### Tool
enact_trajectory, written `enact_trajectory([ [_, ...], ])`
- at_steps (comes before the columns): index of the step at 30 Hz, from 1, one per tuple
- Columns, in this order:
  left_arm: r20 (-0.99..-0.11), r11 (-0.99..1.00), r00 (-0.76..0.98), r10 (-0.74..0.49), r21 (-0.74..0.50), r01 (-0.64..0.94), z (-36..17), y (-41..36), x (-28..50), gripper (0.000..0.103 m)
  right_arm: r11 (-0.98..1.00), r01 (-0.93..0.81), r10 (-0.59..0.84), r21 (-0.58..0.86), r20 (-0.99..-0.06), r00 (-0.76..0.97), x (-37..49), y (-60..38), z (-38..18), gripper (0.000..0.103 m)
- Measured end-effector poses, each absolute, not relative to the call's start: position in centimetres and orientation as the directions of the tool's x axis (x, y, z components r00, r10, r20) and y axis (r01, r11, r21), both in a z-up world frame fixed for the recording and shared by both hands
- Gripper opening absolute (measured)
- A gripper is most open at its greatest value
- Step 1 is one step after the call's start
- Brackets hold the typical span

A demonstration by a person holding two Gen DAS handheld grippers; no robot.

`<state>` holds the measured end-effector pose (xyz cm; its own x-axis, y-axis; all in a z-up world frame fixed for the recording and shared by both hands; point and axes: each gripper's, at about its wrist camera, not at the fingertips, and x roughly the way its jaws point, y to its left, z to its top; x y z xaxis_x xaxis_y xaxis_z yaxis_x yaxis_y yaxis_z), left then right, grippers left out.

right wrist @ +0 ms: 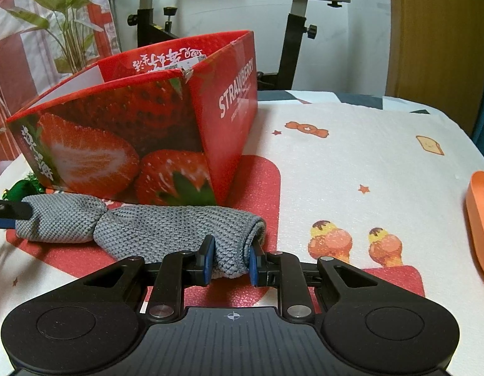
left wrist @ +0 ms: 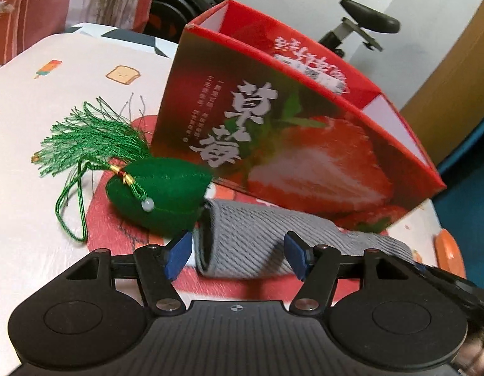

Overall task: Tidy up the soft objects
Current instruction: 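Lift the grey towel with both tools off the table, then carry the grey towel with both tools into the red box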

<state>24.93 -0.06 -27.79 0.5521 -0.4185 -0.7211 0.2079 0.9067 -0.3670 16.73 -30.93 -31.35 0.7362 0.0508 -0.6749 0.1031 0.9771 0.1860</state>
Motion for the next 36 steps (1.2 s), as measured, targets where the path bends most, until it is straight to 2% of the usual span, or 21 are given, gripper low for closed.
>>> enact_trajectory([
  [4,-0.726,0.912,0.552,-0.41,-0.347,0.221,-28.6,-1.1,25.9,0.065,0.977,0.103,0.05,0.186,-0.673,0.738,16.7,-30.9,-31.4,0.02],
  [6,-0.72,0.912,0.561,-0.409,-0.342,0.226,-28.8,-1.3,25.8,0.051,0.976,0.104,0.051,0.189,-0.672,0.738,16.7,-30.9,-31.5,0.021],
  [7,-0.718,0.913,0.565,-0.407,-0.336,0.231,-28.8,-1.4,25.9,0.029,0.976,0.105,0.052,0.191,-0.672,0.738,16.7,-30.9,-31.5,0.02],
  [10,-0.711,0.903,0.557,-0.43,-0.344,0.258,-29.0,-1.3,25.6,0.016,0.972,0.108,0.062,0.21,-0.67,0.74,16.6,-31.1,-31.4,0.02],
  [20,-0.652,0.902,0.63,-0.422,-0.233,0.363,-25.7,-2.0,21.9,0.013,0.959,0.067,0.125,0.277,-0.622,0.773,14.9,-31.4,-29.2,0.015],
  [36,-0.52,0.849,0.671,-0.529,-0.315,0.425,-20.5,-0.5,19.4,0.013,0.953,-0.032,0.178,0.302,-0.47,0.864,12.6,-31.1,-22.0,0.014],
])
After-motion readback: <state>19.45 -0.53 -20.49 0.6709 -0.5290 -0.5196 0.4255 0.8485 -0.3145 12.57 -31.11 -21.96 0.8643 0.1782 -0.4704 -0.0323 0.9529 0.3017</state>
